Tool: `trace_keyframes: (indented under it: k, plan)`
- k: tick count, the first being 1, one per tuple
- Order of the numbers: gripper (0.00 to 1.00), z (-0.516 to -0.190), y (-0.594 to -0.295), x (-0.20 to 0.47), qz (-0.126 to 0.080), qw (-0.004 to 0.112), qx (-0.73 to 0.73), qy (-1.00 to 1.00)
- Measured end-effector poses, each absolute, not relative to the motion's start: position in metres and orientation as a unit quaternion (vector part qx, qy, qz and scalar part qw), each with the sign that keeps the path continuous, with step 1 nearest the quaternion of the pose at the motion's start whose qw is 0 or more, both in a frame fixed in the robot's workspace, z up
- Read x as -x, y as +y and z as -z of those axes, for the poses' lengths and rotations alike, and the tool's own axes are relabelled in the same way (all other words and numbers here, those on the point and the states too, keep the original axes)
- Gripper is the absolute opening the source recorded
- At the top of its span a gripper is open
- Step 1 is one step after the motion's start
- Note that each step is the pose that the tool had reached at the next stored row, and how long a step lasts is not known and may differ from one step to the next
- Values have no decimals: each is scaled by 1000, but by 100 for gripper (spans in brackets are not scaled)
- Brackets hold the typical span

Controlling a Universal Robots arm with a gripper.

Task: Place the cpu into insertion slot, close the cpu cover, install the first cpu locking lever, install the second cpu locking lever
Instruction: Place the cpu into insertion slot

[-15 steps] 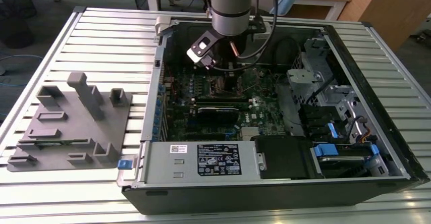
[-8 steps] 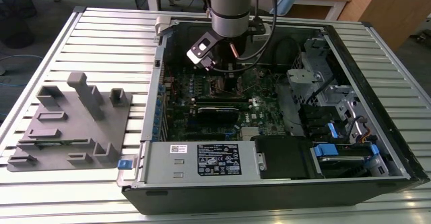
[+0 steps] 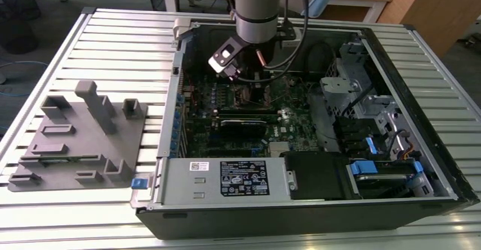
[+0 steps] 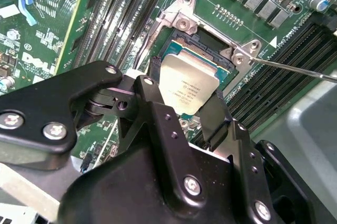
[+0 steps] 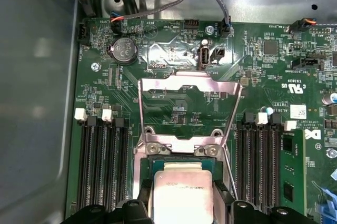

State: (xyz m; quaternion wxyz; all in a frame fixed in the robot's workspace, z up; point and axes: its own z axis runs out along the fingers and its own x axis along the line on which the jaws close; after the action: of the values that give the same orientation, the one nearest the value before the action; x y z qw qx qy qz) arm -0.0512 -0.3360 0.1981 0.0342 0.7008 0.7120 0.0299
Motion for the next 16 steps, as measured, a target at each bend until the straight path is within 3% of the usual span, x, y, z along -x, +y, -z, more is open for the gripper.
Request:
trace_keyframes:
  k: [16]
  plan:
    - [54,-196,-334,53,-30,34,-701,712]
